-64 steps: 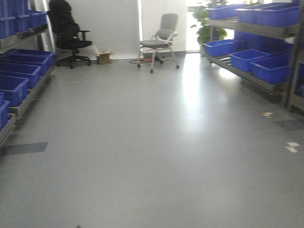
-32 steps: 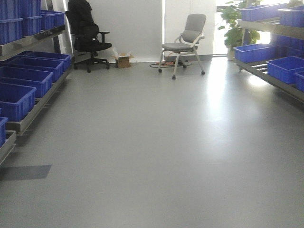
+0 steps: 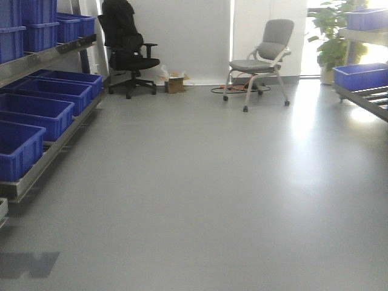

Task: Place yellow foam block on left shelf second layer
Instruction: 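Drive the base across the floor toward the shelf rack of blue bins, then drive up to the shelf rack, facing the second-layer blue bins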

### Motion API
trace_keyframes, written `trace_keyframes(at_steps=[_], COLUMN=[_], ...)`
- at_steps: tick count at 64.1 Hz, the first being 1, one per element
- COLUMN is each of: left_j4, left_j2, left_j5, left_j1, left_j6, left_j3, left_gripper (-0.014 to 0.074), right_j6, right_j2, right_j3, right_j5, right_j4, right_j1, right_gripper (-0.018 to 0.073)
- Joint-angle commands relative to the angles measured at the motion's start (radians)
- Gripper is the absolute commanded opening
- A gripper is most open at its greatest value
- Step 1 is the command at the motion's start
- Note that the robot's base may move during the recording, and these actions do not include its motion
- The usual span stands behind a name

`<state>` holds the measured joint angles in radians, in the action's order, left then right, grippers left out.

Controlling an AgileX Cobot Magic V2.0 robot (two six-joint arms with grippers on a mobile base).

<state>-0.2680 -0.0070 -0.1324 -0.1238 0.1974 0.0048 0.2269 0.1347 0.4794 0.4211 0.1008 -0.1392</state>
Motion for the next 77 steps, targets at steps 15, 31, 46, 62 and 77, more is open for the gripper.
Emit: trace_keyframes(at_steps=[15,31,46,62,77], left_j4=[0.003,0.003,0.003,0.003,0.003], left_j2=[-0.015,-0.013,-0.013,-0.013,-0.013], left_j5=[0.086,0.086,0.086,0.086,0.086], left_j1=[-0.008,-0.008,-0.008,-0.008,-0.008], left_j6=[0.004,0.004,0.004,0.004,0.004], left_j3=[0.028,0.028,0.028,0.028,0.028], left_gripper=[0.0136,0.0136,0.0136,0.0136,0.0136], right_j6=[0.002,0.002,0.002,0.002,0.002], right_j2=[0.015,0.017,0.017,0.017,0.017], right_j3=[0.029,0.029,0.029,0.029,0.029], right_j5=[-0.096,-0.096,-0.095,-0.095,-0.095], right_j4=[-0.005,-0.005,-0.005,-0.005,-0.005], right_j1=[0.006,0.006,0.006,0.006,0.006], right_gripper=[0.0319,0.0319,0.0319,0.0319,0.0319])
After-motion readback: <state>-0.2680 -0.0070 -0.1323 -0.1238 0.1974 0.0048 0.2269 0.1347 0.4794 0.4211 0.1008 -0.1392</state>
